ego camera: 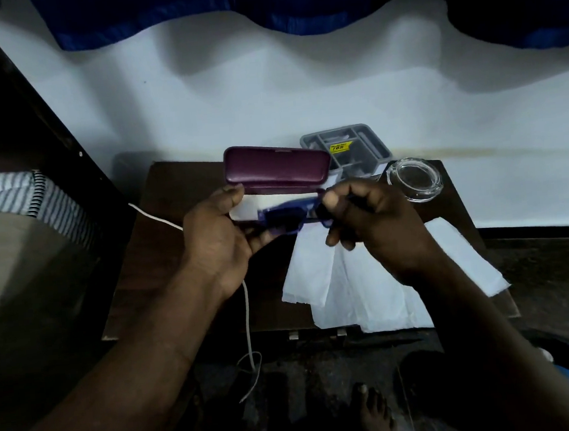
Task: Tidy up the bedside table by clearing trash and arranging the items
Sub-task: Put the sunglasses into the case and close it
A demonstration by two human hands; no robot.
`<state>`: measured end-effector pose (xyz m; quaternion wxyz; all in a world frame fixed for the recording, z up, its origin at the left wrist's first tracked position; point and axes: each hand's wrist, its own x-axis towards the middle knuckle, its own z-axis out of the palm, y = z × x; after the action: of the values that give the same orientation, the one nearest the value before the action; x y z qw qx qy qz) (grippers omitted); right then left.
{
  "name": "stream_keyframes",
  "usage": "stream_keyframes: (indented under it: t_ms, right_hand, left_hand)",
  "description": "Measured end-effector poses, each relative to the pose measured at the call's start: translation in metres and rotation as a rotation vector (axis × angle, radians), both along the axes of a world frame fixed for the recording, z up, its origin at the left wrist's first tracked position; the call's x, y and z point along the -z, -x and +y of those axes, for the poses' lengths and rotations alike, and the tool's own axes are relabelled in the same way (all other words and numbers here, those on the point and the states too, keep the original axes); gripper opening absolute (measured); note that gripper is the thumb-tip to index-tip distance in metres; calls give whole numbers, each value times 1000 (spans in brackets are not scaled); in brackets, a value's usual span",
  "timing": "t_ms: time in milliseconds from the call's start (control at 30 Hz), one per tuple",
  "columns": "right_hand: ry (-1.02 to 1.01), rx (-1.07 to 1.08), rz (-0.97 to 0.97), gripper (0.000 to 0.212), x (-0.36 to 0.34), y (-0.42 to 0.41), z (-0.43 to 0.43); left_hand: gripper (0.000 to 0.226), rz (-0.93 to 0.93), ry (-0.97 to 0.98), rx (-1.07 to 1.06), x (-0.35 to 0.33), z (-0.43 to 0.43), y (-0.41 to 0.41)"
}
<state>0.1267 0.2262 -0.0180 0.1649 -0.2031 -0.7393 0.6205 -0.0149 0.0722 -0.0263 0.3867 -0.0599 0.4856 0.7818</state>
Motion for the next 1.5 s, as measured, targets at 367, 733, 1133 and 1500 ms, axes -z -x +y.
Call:
stream_keyframes:
  t_ms: [367, 733, 1133, 1500]
  right_hand:
    - [-241, 167, 59, 9, 8, 6, -4]
    - [-451, 14, -16, 37, 12, 4, -3]
    - [-689, 65, 8, 28, 21, 13, -11]
    - [-516, 375, 219, 9, 15, 12, -2]
  left_hand:
    - [34, -58, -16, 106, -3, 2, -12]
    - [49, -38, 32, 112, -2, -2, -6]
    - [43, -19, 68, 133, -8, -2, -13]
    - [39, -20, 26, 62, -6, -4, -6]
